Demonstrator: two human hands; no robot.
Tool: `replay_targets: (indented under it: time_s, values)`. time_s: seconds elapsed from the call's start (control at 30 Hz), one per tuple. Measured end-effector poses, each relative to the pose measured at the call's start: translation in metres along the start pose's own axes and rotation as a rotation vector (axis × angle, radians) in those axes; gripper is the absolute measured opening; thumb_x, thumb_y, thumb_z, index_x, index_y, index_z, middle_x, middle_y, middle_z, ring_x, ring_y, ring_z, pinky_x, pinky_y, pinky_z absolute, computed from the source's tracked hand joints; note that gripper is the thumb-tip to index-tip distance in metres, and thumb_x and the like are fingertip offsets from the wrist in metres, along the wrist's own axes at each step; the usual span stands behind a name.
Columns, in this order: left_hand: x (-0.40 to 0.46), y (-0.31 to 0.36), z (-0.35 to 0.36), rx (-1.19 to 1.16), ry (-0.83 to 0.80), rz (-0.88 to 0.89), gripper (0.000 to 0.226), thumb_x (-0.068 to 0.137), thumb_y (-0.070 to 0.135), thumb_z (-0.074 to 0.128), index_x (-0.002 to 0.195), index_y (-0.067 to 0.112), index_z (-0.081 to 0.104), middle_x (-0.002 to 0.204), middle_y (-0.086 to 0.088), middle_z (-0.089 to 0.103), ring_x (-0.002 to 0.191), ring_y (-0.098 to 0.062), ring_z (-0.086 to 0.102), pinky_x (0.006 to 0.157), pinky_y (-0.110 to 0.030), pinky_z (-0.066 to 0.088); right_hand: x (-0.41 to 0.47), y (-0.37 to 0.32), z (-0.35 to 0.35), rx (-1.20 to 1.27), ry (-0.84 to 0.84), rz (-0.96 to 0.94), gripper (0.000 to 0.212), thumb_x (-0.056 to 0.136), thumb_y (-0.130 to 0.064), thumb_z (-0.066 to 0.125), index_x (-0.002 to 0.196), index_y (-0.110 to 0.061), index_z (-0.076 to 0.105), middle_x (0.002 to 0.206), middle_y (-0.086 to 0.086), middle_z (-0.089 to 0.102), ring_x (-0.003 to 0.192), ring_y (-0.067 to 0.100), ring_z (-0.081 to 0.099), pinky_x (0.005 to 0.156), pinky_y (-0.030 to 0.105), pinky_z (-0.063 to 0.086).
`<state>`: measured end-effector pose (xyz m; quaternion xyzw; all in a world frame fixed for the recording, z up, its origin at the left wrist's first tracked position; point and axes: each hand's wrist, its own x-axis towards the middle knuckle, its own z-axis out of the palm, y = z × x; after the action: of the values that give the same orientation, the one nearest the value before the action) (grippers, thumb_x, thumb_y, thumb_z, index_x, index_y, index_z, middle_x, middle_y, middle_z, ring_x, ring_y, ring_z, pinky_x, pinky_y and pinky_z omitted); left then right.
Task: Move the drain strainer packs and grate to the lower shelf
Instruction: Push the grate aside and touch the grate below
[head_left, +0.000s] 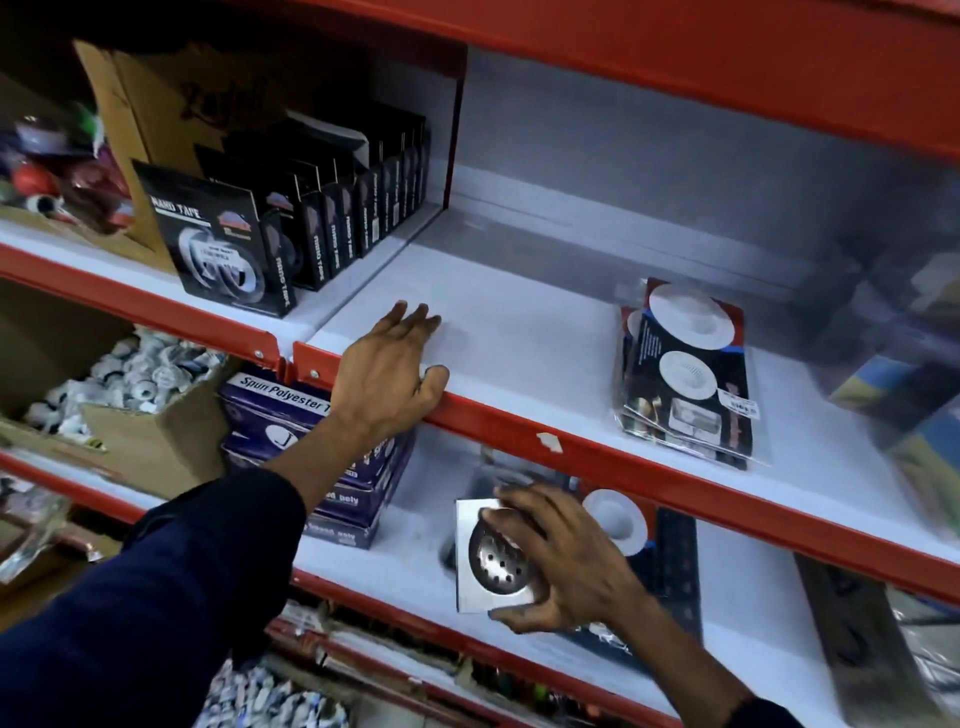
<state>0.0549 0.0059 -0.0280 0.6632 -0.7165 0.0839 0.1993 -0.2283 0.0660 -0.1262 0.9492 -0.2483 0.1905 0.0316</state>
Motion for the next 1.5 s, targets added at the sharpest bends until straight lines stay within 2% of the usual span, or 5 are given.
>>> replay_targets:
  time_s: [0.23, 0.57, 1.0, 1.37, 1.5]
  values:
    - [0.0, 0.002, -0.002, -0.01, 0.009, -0.026, 0.074, 0.081, 0.046, 0.023, 0.142, 0.013, 0.049, 0.148, -0.009, 0.05, 0.143, -0.021, 0.039, 0.111, -0.033, 0.038, 0.003, 0.026, 0.079, -0.045, -0.413, 0.582, 0.099, 0.077, -0.086, 0.034, 0.155, -0.026, 0.023, 0.158, 0.004, 0.03, 0.146, 0.032, 0.027, 0.118, 0.047, 0.029]
    - [0.002, 0.0, -0.001, -0.065, 0.012, -0.054, 0.067, 0.078, 0.041, 0.034, 0.136, 0.017, 0.056, 0.143, -0.006, 0.057, 0.14, -0.019, 0.044, 0.101, -0.036, 0.049, 0.017, 0.027, 0.11, -0.061, -0.603, 0.558, 0.101, 0.083, -0.07, 0.052, 0.159, -0.017, 0.011, 0.166, 0.009, 0.017, 0.152, 0.033, 0.016, 0.125, 0.047, 0.013]
    - [-0.004, 0.002, -0.007, -0.034, -0.024, -0.023, 0.07, 0.084, 0.047, 0.023, 0.14, 0.017, 0.051, 0.148, -0.008, 0.051, 0.14, -0.025, 0.043, 0.101, -0.043, 0.048, 0.032, 0.006, -0.048, -0.279, 0.302, -0.108, 0.016, 0.093, -0.03, 0.059, 0.107, -0.022, 0.059, 0.093, -0.003, 0.068, 0.08, 0.017, 0.057, 0.064, 0.031, 0.045]
    - [0.012, 0.128, -0.03, -0.596, -0.15, 0.068, 0.031, 0.087, 0.025, 0.063, 0.117, 0.019, 0.071, 0.122, 0.0, 0.071, 0.069, -0.002, 0.066, 0.084, -0.013, 0.042, -0.009, 0.087, -0.169, 0.044, 0.51, 1.098, 0.04, 0.091, -0.028, 0.065, 0.127, -0.013, 0.06, 0.124, 0.014, 0.066, 0.117, 0.037, 0.054, 0.092, 0.042, 0.051]
    - [0.032, 0.178, -0.015, -0.662, -0.28, 0.029, 0.037, 0.091, 0.024, 0.062, 0.126, 0.014, 0.064, 0.128, -0.004, 0.068, 0.107, -0.017, 0.064, 0.09, -0.017, 0.041, -0.02, 0.108, -0.176, 0.473, 0.453, 1.369, 0.052, 0.093, -0.037, 0.065, 0.137, -0.011, 0.053, 0.134, 0.016, 0.063, 0.12, 0.032, 0.061, 0.099, 0.037, 0.051]
